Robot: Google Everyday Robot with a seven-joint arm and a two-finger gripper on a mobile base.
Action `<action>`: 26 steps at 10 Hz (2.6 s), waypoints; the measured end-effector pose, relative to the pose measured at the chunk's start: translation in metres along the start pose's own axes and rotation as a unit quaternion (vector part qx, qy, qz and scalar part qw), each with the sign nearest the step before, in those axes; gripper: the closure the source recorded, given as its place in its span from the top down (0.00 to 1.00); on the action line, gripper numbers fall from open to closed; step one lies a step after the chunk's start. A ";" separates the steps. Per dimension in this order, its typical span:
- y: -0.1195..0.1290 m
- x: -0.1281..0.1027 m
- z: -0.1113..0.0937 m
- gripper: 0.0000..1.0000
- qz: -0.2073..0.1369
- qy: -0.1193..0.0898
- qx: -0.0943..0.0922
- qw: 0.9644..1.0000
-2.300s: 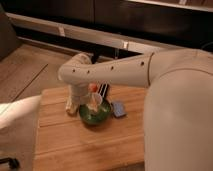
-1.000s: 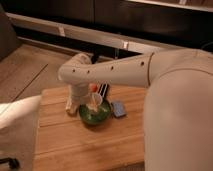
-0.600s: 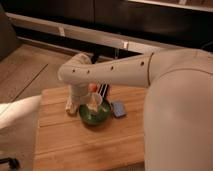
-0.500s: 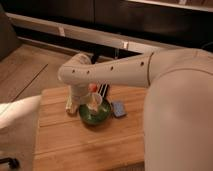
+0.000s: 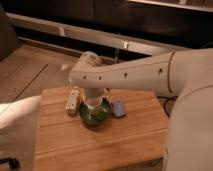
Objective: Wipe the white sponge on the table
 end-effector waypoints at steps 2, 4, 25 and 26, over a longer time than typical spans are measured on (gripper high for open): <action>-0.027 0.003 -0.006 0.65 0.014 -0.018 0.006 1.000; -0.022 0.002 -0.006 0.65 0.012 -0.019 0.004 1.000; -0.198 0.052 0.098 0.65 0.136 0.079 0.128 0.979; -0.194 0.050 0.107 0.65 0.137 0.084 0.122 0.979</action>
